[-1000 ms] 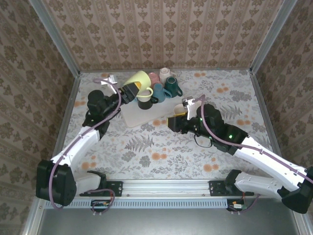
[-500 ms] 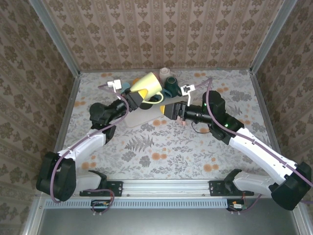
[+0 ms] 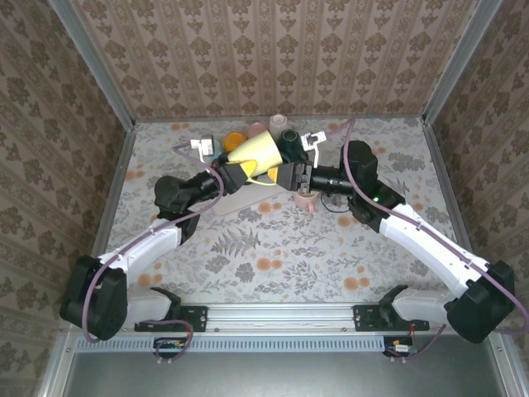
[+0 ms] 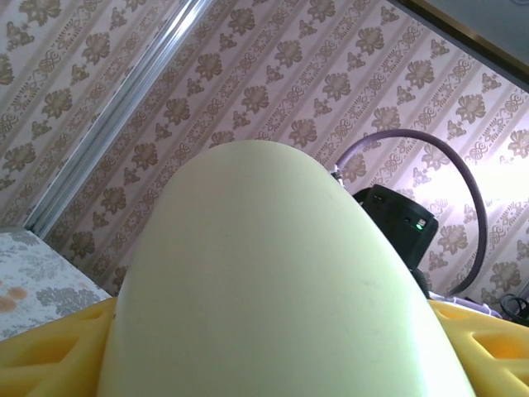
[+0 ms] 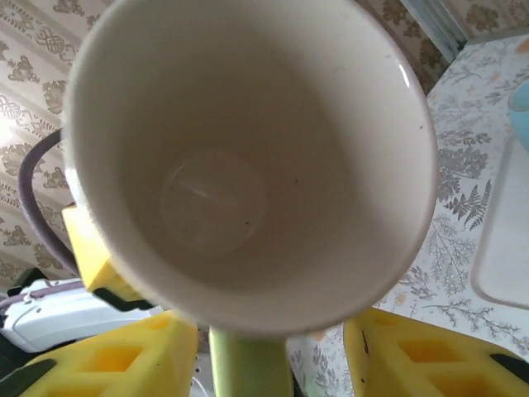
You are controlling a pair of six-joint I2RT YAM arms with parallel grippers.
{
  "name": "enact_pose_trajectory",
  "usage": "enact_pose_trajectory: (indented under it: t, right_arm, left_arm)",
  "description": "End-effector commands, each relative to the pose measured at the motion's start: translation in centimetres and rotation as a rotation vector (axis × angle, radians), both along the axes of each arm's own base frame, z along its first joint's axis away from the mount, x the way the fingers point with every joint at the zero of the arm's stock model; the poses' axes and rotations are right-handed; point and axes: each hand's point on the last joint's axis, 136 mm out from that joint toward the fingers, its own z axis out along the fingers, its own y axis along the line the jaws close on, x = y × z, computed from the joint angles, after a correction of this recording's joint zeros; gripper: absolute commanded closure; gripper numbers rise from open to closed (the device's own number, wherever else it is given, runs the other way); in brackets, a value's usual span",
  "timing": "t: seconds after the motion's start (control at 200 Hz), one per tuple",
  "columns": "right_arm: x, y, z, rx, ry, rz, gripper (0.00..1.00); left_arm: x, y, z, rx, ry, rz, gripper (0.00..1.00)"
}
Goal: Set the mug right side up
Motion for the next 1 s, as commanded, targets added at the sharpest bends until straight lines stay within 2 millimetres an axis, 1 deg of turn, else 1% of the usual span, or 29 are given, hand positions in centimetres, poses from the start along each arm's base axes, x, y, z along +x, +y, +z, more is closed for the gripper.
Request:
enact_pose_trajectory:
  t: [0.0, 0.11, 0.185, 0.215, 0.265, 0.34, 0.35, 0.365, 0.38, 0.485, 0.54, 0.565, 0.58, 0.655, 0.66, 0.67, 0.68, 0.69, 0.695, 0.7, 0.745, 0.75, 0.76, 0.8, 0.885, 0.94, 0.995]
  right_arm:
    - [-0.4, 0.4, 3.0, 0.103, -0.031, 0.058, 0.62]
    - [0.0, 0.4, 3.2, 0.136, -0.005, 0.058, 0.82]
    - [0.1, 0.5, 3.2, 0.148, 0.009, 0.058, 0.95]
    - [0.2, 0.4, 3.1, 0.150, 0.017, 0.056, 1.00]
    - [0.1, 0.4, 3.1, 0.149, 0.024, 0.054, 1.00]
    - [0.0, 0.1, 3.2, 0.137, 0.018, 0.037, 1.00]
    - [0.1, 0.0, 3.2, 0.134, 0.018, 0.032, 1.00]
    - [0.1, -0.1, 3.1, 0.127, 0.017, 0.023, 1.00]
    - [0.1, -0.2, 3.0, 0.119, 0.018, 0.016, 1.00]
    - [0.3, -1.4, 2.5, 0.047, -0.007, -0.071, 1.00]
    - [0.5, -2.3, 2.1, -0.008, -0.021, -0.123, 1.00]
    - [0.5, -2.7, 1.8, -0.033, -0.028, -0.145, 1.00]
    - [0.5, -2.9, 1.6, -0.050, -0.032, -0.157, 1.00]
    - [0.6, -4.0, 0.7, -0.131, -0.063, -0.212, 1.00]
    - [0.6, -4.1, 0.7, -0.138, -0.064, -0.216, 1.00]
    - [0.6, -4.2, 0.6, -0.148, -0.069, -0.223, 1.00]
    - [0.5, -4.4, 0.4, -0.161, -0.073, -0.228, 1.00]
    - [0.5, -4.5, 0.3, -0.171, -0.076, -0.234, 1.00]
    - [0.5, -4.5, 0.2, -0.179, -0.076, -0.236, 1.00]
    - [0.5, -4.6, 0.1, -0.185, -0.080, -0.240, 1.00]
    - [0.4, -5.0, -0.6, -0.251, -0.103, -0.265, 1.00]
    - [0.4, -5.1, -0.6, -0.258, -0.104, -0.269, 1.00]
    - [0.3, -5.1, -0.9, -0.276, -0.108, -0.272, 1.00]
    - [0.2, -5.2, -1.7, -0.343, -0.120, -0.287, 1.00]
    - [-0.1, -4.9, -3.9, -0.527, -0.160, -0.313, 1.00]
    - [-0.3, -4.6, -5.4, -0.652, -0.196, -0.329, 1.00]
    - [-0.3, -4.4, -6.8, -0.746, -0.213, -0.359, 1.00]
  left_arm:
    - [-2.3, 0.7, 4.3, -0.074, -0.186, -0.015, 0.52]
    - [-2.4, 0.6, 4.1, -0.069, -0.185, -0.018, 0.51]
    - [-2.3, 0.6, 3.9, -0.066, -0.184, -0.017, 0.44]
    - [-2.2, 0.5, 3.7, -0.064, -0.177, -0.016, 0.38]
    - [-2.2, 0.5, 3.6, -0.064, -0.175, -0.016, 0.23]
    - [-2.2, 0.6, 3.5, -0.060, -0.170, -0.015, 0.12]
    - [-2.2, 0.6, 3.4, -0.059, -0.168, -0.014, 0.09]
    - [-2.1, 0.6, 3.3, -0.059, -0.165, -0.012, 0.02]
    - [-2.0, 0.6, 3.2, -0.057, -0.160, -0.011, 0.01]
    - [-1.2, 1.0, 2.5, -0.036, -0.122, 0.022, 0.00]
    - [-0.2, 1.5, 1.5, -0.009, -0.073, 0.069, 0.00]
    - [0.2, 1.6, 0.8, 0.014, -0.038, 0.092, 0.00]
    - [1.1, 2.3, 0.4, 0.026, -0.019, 0.133, 0.00]
    - [3.3, 4.4, -1.8, 0.097, 0.067, 0.288, 0.00]
    - [3.4, 4.6, -1.7, 0.095, 0.059, 0.299, 0.00]
    - [3.7, 4.8, -2.4, 0.118, 0.090, 0.319, 0.00]
    - [3.9, 5.1, -2.3, 0.121, 0.085, 0.340, 0.00]
    - [4.3, 5.4, -3.2, 0.151, 0.118, 0.363, 0.00]
    - [4.3, 5.5, -2.8, 0.148, 0.105, 0.372, 0.00]
    - [4.4, 5.7, -3.0, 0.155, 0.110, 0.382, 0.00]
    - [5.6, 7.0, -4.7, 0.244, 0.188, 0.485, 0.00]
    - [5.6, 7.2, -4.6, 0.248, 0.188, 0.498, 0.00]
    - [5.9, 7.6, -5.2, 0.272, 0.216, 0.524, 0.00]
    - [6.6, 8.9, -6.6, 0.359, 0.279, 0.610, 0.00]
    - [7.2, 11.4, -7.9, 0.468, 0.344, 0.734, 0.00]
    - [7.4, 12.5, -7.7, 0.498, 0.352, 0.776, 0.00]
    - [7.5, 12.9, -7.3, 0.526, 0.336, 0.794, 0.00]
